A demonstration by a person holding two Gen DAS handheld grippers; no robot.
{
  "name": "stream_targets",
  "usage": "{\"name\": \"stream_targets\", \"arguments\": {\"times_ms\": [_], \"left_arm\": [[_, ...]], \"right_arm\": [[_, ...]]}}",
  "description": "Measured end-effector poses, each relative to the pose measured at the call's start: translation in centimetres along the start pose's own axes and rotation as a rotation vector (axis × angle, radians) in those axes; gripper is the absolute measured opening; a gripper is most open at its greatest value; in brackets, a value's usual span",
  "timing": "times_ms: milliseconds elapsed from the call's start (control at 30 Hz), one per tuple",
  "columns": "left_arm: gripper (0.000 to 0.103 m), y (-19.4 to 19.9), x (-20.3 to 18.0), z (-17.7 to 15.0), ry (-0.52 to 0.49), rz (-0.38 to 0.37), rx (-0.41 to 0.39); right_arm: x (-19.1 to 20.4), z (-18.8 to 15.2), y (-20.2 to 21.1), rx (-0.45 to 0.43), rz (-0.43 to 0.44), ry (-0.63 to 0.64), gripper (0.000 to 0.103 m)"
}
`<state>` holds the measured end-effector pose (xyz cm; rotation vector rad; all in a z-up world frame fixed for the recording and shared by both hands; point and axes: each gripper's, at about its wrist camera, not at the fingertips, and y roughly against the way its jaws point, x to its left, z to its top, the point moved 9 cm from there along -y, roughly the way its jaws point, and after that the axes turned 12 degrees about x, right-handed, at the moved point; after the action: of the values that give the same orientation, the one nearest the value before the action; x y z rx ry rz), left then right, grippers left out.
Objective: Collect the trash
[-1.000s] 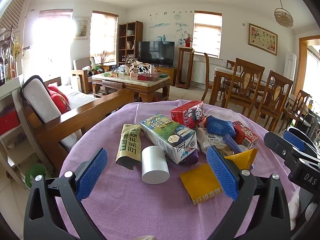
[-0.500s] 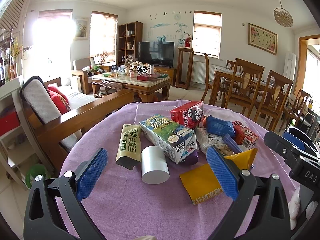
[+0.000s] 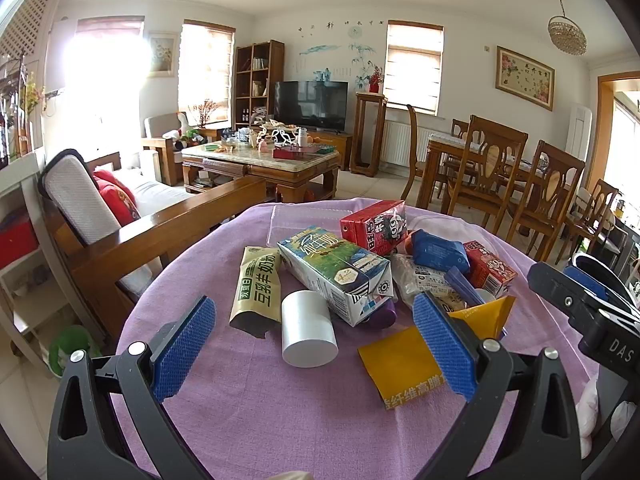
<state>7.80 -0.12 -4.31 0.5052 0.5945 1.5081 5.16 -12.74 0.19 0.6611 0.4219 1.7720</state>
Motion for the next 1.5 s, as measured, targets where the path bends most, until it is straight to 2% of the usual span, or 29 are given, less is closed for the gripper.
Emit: {"name": "stream_targets", "arguments": {"times_ms": [1000, 1333, 1400, 1500], "left_arm": [[0.098, -0.1, 0.1, 0.0, 0.004, -0.002, 0.003], [0.098, 0.0, 0.4, 0.0, 0.048, -0.024, 0.004], [0.098, -0.4, 0.8, 0.0, 0.060, -0.089, 0.037], [0.098, -1.3, 2.7, 0.2, 0.061, -0.081, 0.088]], "right_arm": [[-0.2, 0.0, 0.0, 0.000, 0.005, -0.009, 0.099], [0.0, -0.2, -0.1, 0.008, 0.017, -0.013, 0.099], [0.3, -0.3, -0.5, 0.037, 0.049, -0.013, 0.099], [0.8, 0.6, -1.0, 0.083, 0.040, 0.061, 0.099]]}}
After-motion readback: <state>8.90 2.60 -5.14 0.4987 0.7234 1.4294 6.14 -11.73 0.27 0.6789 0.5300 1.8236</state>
